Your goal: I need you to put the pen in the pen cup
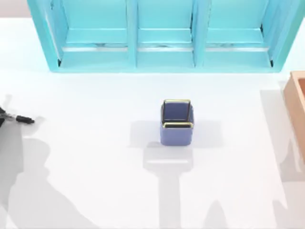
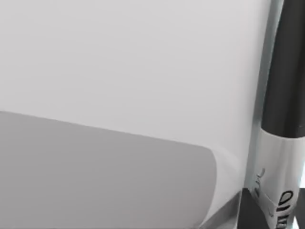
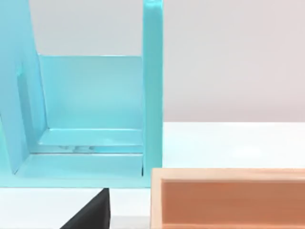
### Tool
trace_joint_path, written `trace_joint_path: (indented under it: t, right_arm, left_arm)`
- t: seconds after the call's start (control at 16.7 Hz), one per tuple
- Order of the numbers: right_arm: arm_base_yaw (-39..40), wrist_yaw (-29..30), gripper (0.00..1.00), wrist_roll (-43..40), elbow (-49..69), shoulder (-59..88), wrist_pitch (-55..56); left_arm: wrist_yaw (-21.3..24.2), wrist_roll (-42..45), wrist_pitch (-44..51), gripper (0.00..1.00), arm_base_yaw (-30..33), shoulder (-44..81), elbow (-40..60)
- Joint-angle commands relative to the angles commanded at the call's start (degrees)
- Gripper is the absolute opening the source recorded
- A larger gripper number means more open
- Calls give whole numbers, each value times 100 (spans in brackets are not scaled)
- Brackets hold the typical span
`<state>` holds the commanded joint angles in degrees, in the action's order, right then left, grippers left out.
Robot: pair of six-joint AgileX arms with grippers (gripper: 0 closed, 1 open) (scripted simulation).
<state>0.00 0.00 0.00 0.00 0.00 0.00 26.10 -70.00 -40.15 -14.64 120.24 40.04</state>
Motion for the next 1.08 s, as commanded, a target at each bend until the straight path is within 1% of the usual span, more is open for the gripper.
trace_joint_path:
  t: [0.06, 0.24, 0.42, 0.6, 0.96, 1.08]
  right_arm:
    - [0, 0, 100, 0, 0, 0, 0]
    - [0, 0, 100, 0, 0, 0, 0]
    - [0, 0, 100, 0, 0, 0, 0]
    - [0, 0, 100, 0, 0, 0, 0]
    - [0, 0, 100, 0, 0, 0, 0]
    - [0, 0, 100, 0, 0, 0, 0]
  left_arm:
    - [-343, 510, 2336, 0, -243, -1103, 205]
    - [-305, 551, 2539, 0, -314, -1286, 184]
    - [-185, 714, 3257, 0, -527, -1918, 123]
    - [-14, 973, 4287, 0, -820, -2852, 72]
    - [361, 1588, 6681, 0, -1478, -5208, -30]
    - [471, 1743, 7303, 0, -1667, -5803, -83]
